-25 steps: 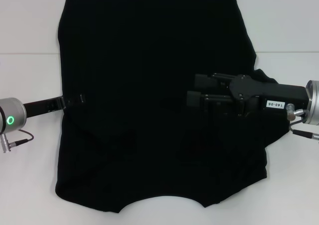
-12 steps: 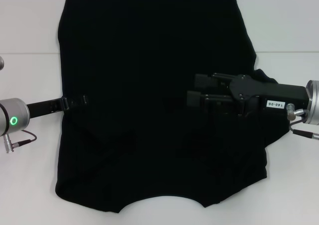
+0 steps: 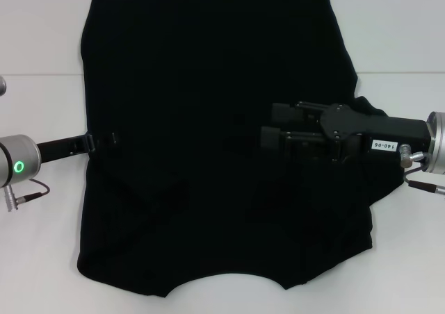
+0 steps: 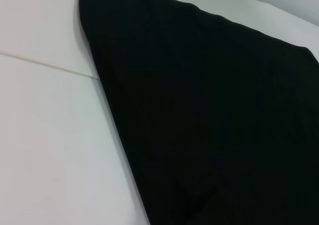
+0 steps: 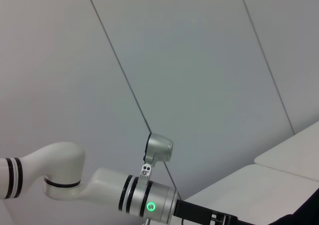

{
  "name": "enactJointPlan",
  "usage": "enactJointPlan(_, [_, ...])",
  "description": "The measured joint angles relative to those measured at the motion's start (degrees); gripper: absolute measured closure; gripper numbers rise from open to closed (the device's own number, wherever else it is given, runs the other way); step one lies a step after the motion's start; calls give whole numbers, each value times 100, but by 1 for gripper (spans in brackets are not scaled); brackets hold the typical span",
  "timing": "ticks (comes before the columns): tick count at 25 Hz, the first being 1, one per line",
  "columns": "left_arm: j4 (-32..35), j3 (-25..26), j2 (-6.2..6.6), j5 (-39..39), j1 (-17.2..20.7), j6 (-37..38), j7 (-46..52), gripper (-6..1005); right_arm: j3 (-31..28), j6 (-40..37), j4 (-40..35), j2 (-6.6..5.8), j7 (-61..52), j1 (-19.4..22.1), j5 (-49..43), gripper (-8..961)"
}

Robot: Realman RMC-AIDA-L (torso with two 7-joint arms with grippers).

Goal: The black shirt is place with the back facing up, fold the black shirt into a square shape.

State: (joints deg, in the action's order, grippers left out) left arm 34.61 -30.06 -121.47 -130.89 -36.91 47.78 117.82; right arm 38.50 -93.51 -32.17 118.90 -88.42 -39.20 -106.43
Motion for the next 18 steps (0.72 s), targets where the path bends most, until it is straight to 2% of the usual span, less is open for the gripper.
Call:
enactJointPlan(2, [1, 0, -4, 3, -2, -38, -27, 72, 0, 0, 0, 0, 0, 0, 0, 117])
enactJointPlan(13, [13, -1, -8, -5, -38, -50, -85, 483, 0, -19, 26, -7, 0, 7, 48, 117])
enactJointPlan(15, [21, 0, -8, -5, -45, -50, -85, 718, 0, -18, 26, -8, 0, 8, 50, 117])
enactJointPlan(18, [29, -1, 1, -4, -62, -49, -85, 782, 0, -6, 26, -9, 0, 9, 52, 117])
